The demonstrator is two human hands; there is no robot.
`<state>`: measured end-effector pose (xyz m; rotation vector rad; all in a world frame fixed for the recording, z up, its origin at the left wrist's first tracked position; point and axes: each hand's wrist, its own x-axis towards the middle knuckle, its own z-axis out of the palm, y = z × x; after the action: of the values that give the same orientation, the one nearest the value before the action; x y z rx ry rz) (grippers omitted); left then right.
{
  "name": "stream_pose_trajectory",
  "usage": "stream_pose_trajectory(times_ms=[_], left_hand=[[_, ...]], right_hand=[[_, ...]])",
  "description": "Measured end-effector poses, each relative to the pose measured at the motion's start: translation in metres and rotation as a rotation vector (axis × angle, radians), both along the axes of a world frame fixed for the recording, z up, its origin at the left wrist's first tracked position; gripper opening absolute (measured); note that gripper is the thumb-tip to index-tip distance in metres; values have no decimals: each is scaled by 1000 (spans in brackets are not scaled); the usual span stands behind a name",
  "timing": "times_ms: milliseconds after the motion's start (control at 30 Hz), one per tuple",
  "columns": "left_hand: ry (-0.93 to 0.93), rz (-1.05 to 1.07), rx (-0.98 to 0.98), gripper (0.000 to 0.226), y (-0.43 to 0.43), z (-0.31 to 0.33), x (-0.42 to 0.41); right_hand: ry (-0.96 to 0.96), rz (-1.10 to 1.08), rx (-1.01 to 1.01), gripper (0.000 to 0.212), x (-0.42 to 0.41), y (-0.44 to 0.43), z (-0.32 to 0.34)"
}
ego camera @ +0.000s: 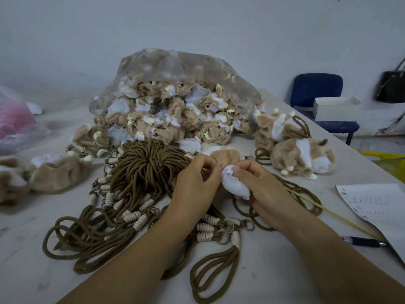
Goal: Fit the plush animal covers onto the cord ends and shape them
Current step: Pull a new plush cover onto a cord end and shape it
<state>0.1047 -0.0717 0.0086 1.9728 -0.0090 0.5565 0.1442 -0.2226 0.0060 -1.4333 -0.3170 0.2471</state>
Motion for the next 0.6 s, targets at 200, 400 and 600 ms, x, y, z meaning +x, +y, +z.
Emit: stream_pose_trajectory(times_ms=[200,400,600], left_hand=[[67,-166,-157,10,-4,0,-3],[105,-199,-96,17,-3,-5,2],[93,-100,-61,12,-1,-8,8]], right_hand=[[-50,-30,18,28,0,-1,2],[-13,-54,20,19,-1,-2,-1],[72,-23,46,25,5,-1,-3]])
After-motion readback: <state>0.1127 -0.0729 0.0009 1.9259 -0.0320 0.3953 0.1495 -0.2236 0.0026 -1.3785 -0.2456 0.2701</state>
